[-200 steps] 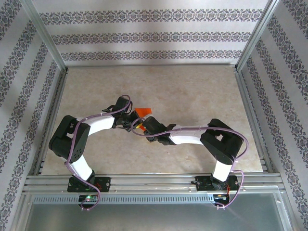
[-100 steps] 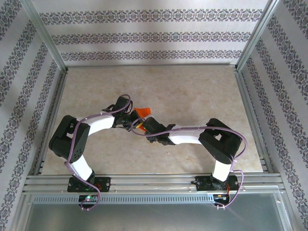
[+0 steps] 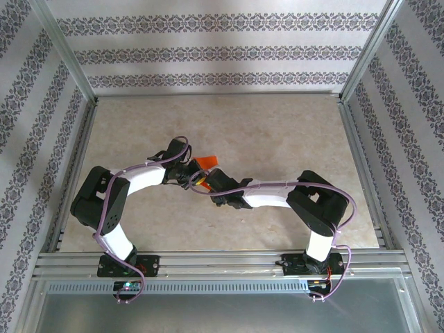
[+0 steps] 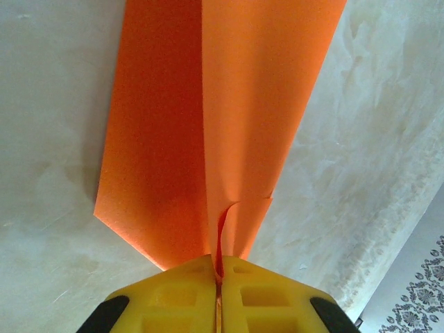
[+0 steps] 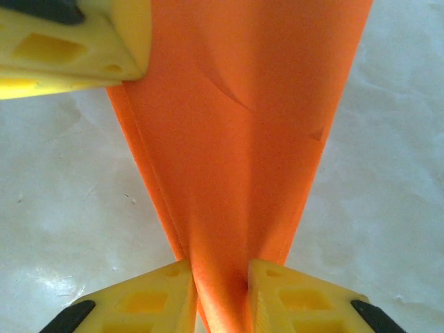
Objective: Fold a paper plane with a square sheet of paper (pick it up from the middle)
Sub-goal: Fourth fold the wing at the center of the table.
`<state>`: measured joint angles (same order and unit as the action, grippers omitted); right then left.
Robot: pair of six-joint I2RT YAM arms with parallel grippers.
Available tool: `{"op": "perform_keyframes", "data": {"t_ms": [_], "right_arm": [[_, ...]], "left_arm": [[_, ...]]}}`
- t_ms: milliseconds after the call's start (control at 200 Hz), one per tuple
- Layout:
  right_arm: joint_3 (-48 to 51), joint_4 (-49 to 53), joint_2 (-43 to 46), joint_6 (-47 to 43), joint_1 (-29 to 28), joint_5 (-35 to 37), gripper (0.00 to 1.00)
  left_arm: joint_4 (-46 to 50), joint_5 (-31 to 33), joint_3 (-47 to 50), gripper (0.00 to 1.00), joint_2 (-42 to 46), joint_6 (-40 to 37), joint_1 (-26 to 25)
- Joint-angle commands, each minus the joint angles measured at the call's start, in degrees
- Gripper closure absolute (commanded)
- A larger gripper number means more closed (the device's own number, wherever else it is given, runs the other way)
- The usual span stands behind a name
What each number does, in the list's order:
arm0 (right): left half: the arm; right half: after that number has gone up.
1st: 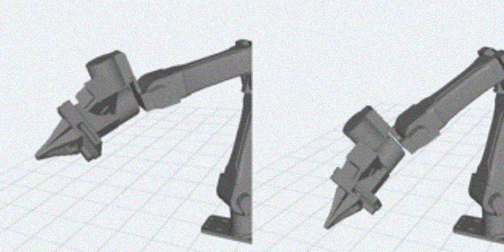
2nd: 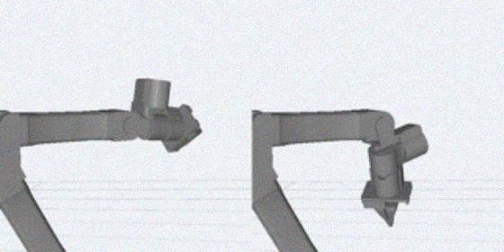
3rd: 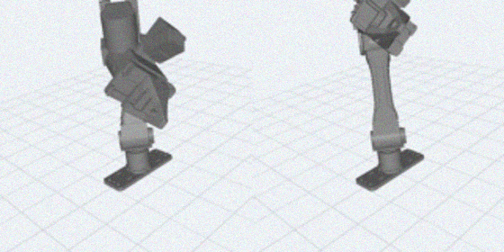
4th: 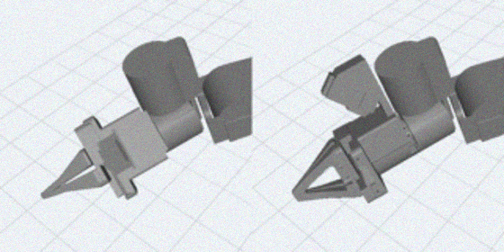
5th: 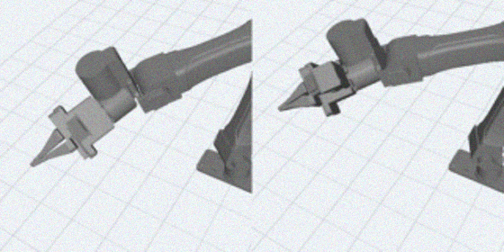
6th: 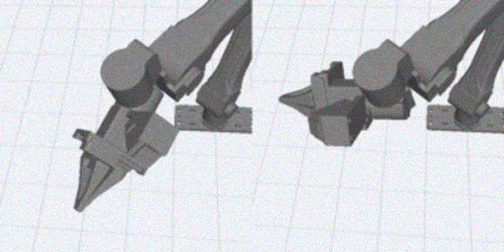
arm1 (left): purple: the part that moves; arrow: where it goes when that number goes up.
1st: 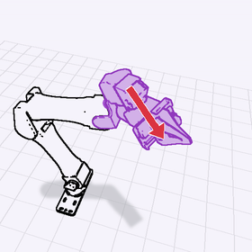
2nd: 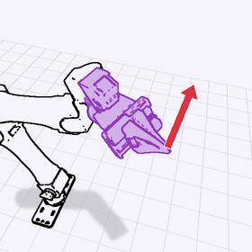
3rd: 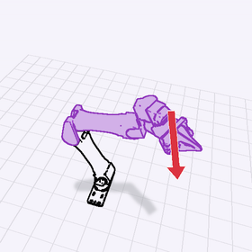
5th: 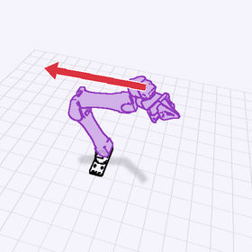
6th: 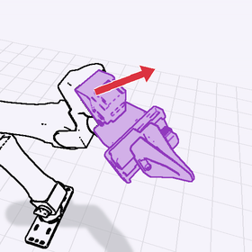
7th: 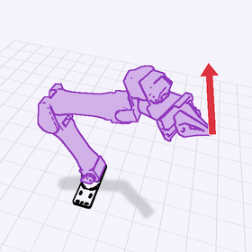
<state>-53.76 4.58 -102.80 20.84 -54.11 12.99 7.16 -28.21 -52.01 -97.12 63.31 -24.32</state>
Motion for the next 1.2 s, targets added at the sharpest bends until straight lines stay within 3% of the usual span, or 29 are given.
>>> {"op": "perform_keyframes", "data": {"t_ms": [0, 610, 829, 1194], "right_arm": [[-1.98, 3.17, 1.20, 2.03, 0.65, -0.17, 0.73], [-6.29, 10.78, -0.72, 3.02, -0.74, 5.70, 0.75], [-6.39, 10.73, -1.69, 2.72, -0.74, 5.12, 0.80], [-4.09, 7.11, -1.30, 2.01, -0.56, 0.19, 0.84]], "left_arm": [[2.44, 0.71, -1.07, 0.91, 0.18, 0.50, -0.33], [2.78, 0.57, -1.13, 0.90, 0.02, 0.41, -0.36], [3.82, 1.05, -1.55, 0.82, 0.77, -0.20, -0.20], [8.30, 3.81, -1.98, 0.57, 6.01, -3.17, 3.39]]}}
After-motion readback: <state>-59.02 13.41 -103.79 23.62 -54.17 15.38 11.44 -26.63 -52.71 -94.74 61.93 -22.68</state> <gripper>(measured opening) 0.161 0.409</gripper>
